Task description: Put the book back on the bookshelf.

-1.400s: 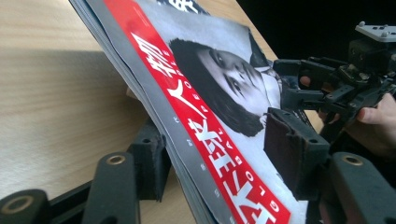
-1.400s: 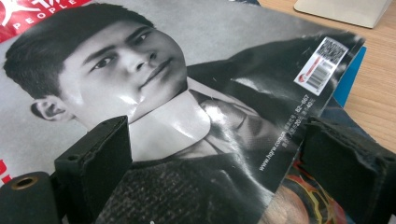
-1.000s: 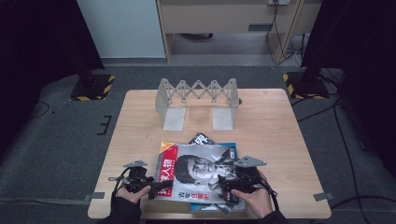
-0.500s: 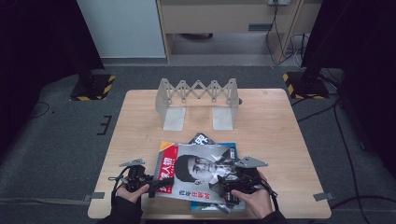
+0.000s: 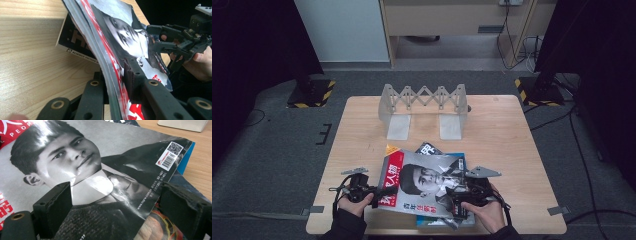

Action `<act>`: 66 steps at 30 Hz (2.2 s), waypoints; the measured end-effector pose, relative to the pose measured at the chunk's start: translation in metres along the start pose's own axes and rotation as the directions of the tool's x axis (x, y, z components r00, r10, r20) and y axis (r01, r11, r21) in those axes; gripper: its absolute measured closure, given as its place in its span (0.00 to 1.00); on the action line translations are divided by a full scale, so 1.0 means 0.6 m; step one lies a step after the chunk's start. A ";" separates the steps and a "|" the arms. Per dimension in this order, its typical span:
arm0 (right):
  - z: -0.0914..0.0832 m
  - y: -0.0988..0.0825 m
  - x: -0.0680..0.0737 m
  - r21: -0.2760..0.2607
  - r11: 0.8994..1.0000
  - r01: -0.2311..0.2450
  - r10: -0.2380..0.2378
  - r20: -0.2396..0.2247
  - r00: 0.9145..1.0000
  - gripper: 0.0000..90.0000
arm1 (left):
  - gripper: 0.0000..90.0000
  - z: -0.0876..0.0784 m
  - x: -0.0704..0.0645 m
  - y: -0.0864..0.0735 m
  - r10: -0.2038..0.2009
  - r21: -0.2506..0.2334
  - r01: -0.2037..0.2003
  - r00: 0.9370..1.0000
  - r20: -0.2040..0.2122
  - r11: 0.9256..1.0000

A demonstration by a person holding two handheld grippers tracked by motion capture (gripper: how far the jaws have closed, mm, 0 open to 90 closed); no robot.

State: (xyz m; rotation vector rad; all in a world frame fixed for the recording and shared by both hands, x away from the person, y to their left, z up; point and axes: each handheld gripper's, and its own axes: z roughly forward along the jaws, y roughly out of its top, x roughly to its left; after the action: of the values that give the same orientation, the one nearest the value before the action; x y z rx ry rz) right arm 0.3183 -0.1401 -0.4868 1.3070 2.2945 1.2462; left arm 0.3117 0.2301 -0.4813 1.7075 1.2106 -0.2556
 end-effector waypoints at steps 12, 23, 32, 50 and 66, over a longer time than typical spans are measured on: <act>-0.019 0.008 -0.034 -0.025 0.999 -0.032 0.033 0.034 0.999 0.13 | 0.92 -0.011 -0.014 0.022 -0.024 -0.034 0.025 1.000 0.012 0.999; -0.052 0.008 -0.103 -0.061 0.996 -0.067 0.076 0.148 0.986 0.13 | 0.95 -0.021 -0.032 0.052 -0.008 -0.081 0.011 0.999 0.034 0.997; -0.072 -0.002 -0.160 -0.054 0.995 -0.079 0.090 0.242 0.966 0.12 | 0.95 -0.022 -0.058 0.095 0.008 -0.140 0.001 0.998 0.063 0.990; -0.069 -0.035 -0.236 0.038 0.996 -0.081 0.064 0.336 0.940 0.09 | 0.96 -0.023 -0.096 0.166 0.019 -0.247 0.006 0.995 0.102 0.969; -0.044 -0.055 -0.255 0.120 0.992 -0.044 -0.002 0.357 0.934 0.09 | 0.96 -0.083 -0.102 0.217 0.028 -0.357 -0.013 0.999 0.037 0.934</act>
State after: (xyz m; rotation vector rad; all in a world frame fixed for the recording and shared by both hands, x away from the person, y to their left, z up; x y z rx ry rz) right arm 0.3724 -0.2835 -0.5270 1.4647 2.1279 0.7960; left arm 0.3708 0.2316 -0.3408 1.3908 1.1300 -0.0519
